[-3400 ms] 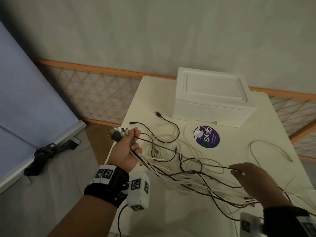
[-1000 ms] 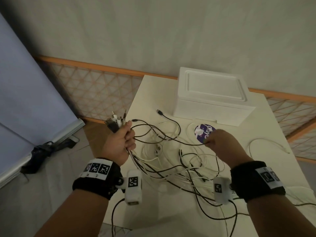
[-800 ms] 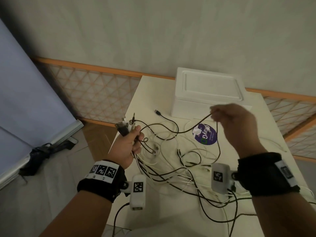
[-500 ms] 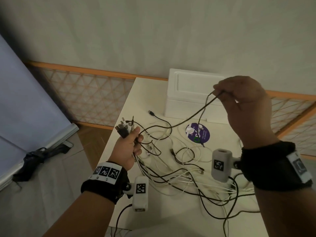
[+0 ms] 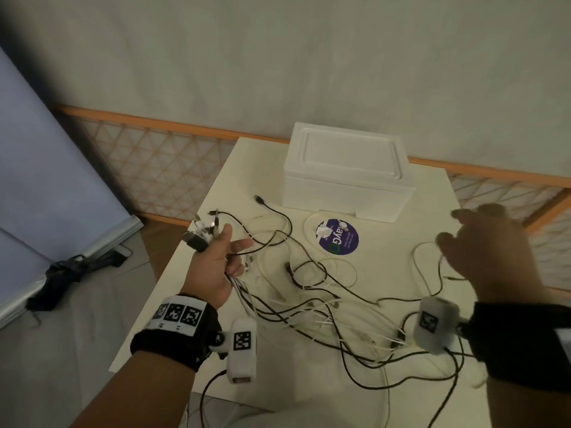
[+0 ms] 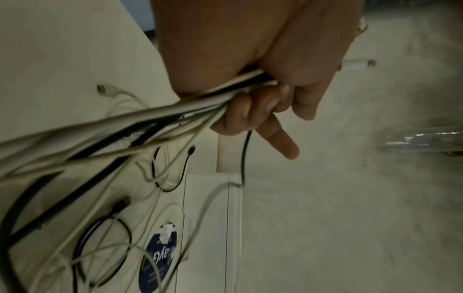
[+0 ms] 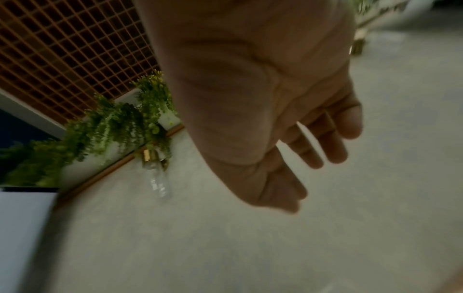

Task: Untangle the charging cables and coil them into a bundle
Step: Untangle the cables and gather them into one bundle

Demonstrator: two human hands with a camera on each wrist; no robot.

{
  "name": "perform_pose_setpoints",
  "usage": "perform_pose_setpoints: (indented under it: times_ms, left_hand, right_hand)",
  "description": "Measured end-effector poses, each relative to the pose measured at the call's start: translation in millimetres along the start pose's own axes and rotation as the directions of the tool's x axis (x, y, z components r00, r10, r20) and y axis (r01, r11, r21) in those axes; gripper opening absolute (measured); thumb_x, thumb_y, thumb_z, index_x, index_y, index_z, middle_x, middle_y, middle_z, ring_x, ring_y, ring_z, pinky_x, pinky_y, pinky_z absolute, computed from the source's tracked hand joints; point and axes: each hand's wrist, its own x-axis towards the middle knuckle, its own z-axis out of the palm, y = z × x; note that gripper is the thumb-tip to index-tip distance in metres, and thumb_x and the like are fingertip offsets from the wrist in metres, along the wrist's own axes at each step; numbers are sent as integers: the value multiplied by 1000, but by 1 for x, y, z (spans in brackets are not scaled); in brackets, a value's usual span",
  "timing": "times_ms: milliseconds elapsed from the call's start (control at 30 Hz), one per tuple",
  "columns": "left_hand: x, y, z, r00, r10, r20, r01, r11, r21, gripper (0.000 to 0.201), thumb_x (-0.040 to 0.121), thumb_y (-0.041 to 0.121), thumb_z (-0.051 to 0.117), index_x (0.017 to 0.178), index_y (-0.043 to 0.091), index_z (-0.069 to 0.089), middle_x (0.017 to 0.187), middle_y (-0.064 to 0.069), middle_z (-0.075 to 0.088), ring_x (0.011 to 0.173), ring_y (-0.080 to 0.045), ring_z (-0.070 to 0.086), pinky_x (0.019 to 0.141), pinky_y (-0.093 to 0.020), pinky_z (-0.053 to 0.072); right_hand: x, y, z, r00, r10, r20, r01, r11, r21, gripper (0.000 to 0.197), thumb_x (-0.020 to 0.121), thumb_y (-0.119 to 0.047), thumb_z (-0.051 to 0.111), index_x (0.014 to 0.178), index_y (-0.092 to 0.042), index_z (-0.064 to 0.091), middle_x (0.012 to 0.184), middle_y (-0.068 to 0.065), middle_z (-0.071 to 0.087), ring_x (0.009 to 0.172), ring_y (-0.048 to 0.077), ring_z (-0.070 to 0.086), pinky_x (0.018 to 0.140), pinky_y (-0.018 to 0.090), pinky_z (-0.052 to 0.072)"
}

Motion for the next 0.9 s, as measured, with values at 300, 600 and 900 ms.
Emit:
perform_pose_setpoints:
  times_ms: [300,600,900]
  left_hand:
    - [-54,-16,41,971,56,232,-61,998,14,54,83,43,44,36,18,47,58,-6,63,32,-6,34,41,-20,30]
    - [-44,-40,-19,920,75,-384,-55,996,64,20,94,36,56,88,17,57,65,-3,68,44,-14,53,50,-27,47]
    - [-31,-71,-71,827,-57,-559,39,998,-45,30,96,38,52,83,12,61,94,-6,68,78,-16,60,74,-31,54]
  right_hand:
    - [-89,-140,73,394,-760,517,386,648,657,40,75,-32,74,104,-12,55,92,2,64,84,18,60,75,34,49]
    - [-80,-60,97,414,-673,612,647,691,322,19,80,-31,55,96,-21,53,95,-1,60,89,21,57,72,31,42]
    - [-64,69,119,516,-399,758,484,866,127,13,85,-43,55,79,-37,46,75,-13,51,84,8,57,75,25,47]
